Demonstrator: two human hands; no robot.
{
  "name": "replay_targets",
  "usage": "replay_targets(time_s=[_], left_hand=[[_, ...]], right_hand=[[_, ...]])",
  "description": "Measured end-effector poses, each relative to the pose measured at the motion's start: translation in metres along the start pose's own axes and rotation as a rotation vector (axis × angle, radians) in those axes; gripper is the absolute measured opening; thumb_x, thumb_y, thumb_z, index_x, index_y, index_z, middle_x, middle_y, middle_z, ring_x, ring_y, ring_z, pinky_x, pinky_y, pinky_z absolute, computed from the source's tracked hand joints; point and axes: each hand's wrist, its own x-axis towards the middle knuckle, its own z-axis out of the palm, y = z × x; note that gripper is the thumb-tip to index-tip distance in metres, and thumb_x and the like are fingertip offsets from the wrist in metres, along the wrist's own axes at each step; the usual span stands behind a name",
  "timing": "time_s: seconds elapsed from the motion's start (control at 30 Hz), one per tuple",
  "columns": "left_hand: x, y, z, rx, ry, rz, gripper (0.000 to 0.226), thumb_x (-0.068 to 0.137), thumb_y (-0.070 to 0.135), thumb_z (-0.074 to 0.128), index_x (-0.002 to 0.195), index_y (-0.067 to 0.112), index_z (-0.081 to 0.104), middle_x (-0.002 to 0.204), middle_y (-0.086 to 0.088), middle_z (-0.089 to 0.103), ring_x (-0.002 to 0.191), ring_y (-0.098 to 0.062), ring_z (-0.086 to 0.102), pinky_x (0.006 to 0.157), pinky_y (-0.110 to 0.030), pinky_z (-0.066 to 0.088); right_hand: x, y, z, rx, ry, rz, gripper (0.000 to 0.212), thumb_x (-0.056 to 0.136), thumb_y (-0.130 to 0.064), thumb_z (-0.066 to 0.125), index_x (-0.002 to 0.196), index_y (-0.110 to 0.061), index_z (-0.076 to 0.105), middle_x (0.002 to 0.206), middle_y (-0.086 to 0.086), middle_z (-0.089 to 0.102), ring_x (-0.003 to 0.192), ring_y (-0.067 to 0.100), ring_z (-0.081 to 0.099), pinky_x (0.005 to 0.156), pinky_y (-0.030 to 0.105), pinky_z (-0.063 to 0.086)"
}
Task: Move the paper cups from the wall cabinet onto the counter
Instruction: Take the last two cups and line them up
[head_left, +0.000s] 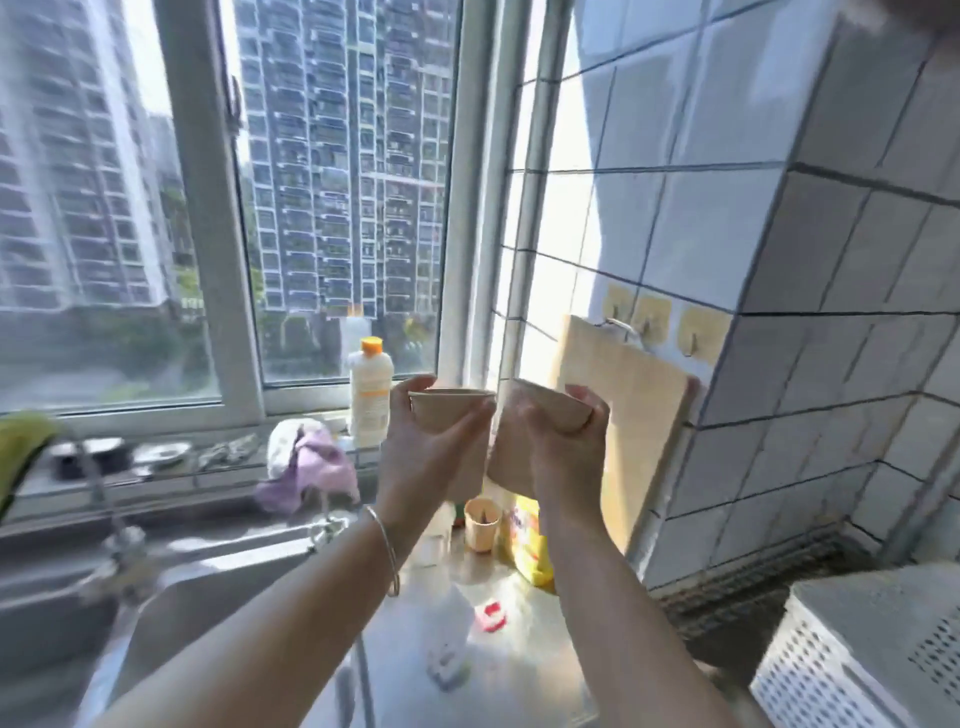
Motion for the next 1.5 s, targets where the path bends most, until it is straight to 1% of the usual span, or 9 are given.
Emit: replay_targets(time_s=[0.17, 0.27, 0.33, 0.43, 0.6, 0.7, 0.97, 1.33, 1.5], left_hand=[[-0.008, -0.010, -0.146, 0.021, 0.228, -0.003, 0.063, 0.063, 0.032, 0.083, 0.115, 0.025, 0.047, 0.090, 0.002, 0.067, 0.075, -0.011, 0.066, 0.064, -0.021, 0.056], [-0.015, -0.015, -0.230, 0.055, 0.373, -0.030, 0.063, 0.054, 0.048, 0.084, 0.104, 0.040, 0.048, 0.097, -0.001, 0.067, 0.085, -0.019, 0.068, 0.073, -0.033, 0.060], [-0.026, -0.015, -0.280, 0.027, 0.470, -0.037, 0.062, 0.051, 0.047, 0.086, 0.100, 0.039, 0.049, 0.101, -0.005, 0.067, 0.088, -0.023, 0.067, 0.079, -0.040, 0.057], [-0.045, -0.013, -0.346, 0.030, 0.650, -0.016, 0.049, 0.069, 0.017, 0.080, 0.104, 0.023, 0.047, 0.088, -0.002, 0.063, 0.066, -0.004, 0.065, 0.060, -0.023, 0.054], [-0.091, -0.016, -0.451, 0.215, 0.918, -0.085, 0.052, 0.069, 0.032, 0.080, 0.108, 0.029, 0.046, 0.093, 0.012, 0.060, 0.081, -0.008, 0.059, 0.078, -0.030, 0.050], [-0.126, -0.009, -0.499, 0.233, 1.102, -0.090, 0.050, 0.074, 0.027, 0.077, 0.113, 0.026, 0.046, 0.093, 0.013, 0.057, 0.080, -0.001, 0.056, 0.068, -0.019, 0.049], [-0.242, 0.012, -0.607, 0.159, 1.535, -0.039, 0.042, 0.068, 0.026, 0.080, 0.092, 0.036, 0.047, 0.090, 0.010, 0.058, 0.078, -0.010, 0.059, 0.075, -0.030, 0.051], [-0.372, 0.036, -0.757, 0.231, 1.698, -0.031, 0.050, 0.073, 0.024, 0.077, 0.111, 0.027, 0.044, 0.096, 0.010, 0.058, 0.080, -0.002, 0.058, 0.059, -0.005, 0.046], [-0.407, 0.043, -0.818, 0.220, 1.714, -0.104, 0.065, 0.061, 0.039, 0.080, 0.115, 0.032, 0.044, 0.100, 0.015, 0.058, 0.088, 0.001, 0.058, 0.070, -0.014, 0.045]], right_hand=[[-0.074, 0.049, 0.112, 0.099, -0.222, 0.108, 0.054, 0.074, -0.004, 0.075, 0.115, -0.019, 0.045, 0.086, -0.004, 0.060, 0.064, -0.003, 0.063, 0.069, 0.023, 0.056], [-0.123, 0.082, 0.169, 0.005, -0.415, 0.183, 0.049, 0.074, -0.022, 0.077, 0.110, -0.032, 0.045, 0.101, -0.002, 0.065, 0.088, 0.013, 0.067, 0.087, 0.039, 0.055], [-0.154, 0.097, 0.205, -0.008, -0.470, 0.250, 0.050, 0.072, -0.021, 0.079, 0.109, -0.029, 0.046, 0.094, -0.006, 0.063, 0.080, 0.011, 0.063, 0.082, 0.035, 0.053], [-0.202, 0.114, 0.254, 0.022, -0.619, 0.406, 0.049, 0.074, -0.017, 0.078, 0.110, -0.025, 0.045, 0.089, -0.003, 0.060, 0.074, 0.015, 0.062, 0.070, 0.039, 0.056], [-0.283, 0.145, 0.325, -0.047, -0.903, 0.522, 0.054, 0.071, -0.032, 0.079, 0.112, -0.033, 0.045, 0.101, -0.001, 0.056, 0.088, 0.023, 0.062, 0.072, 0.044, 0.058], [-0.330, 0.153, 0.364, -0.068, -1.083, 0.571, 0.052, 0.074, -0.029, 0.077, 0.114, -0.033, 0.044, 0.097, -0.002, 0.056, 0.079, 0.018, 0.061, 0.061, 0.036, 0.055], [-0.499, 0.157, 0.421, -0.186, -1.520, 0.628, 0.072, 0.064, -0.043, 0.078, 0.125, -0.024, 0.046, 0.111, 0.004, 0.062, 0.091, 0.020, 0.064, 0.085, 0.050, 0.056], [-0.709, 0.134, 0.484, -0.245, -1.718, 0.575, 0.052, 0.072, -0.040, 0.074, 0.114, -0.016, 0.057, 0.101, 0.001, 0.067, 0.083, 0.012, 0.063, 0.080, 0.034, 0.052], [-0.781, 0.136, 0.513, -0.316, -1.770, 0.544, 0.080, 0.051, -0.059, 0.068, 0.117, -0.016, 0.058, 0.106, 0.000, 0.068, 0.097, 0.018, 0.065, 0.088, 0.036, 0.052]])
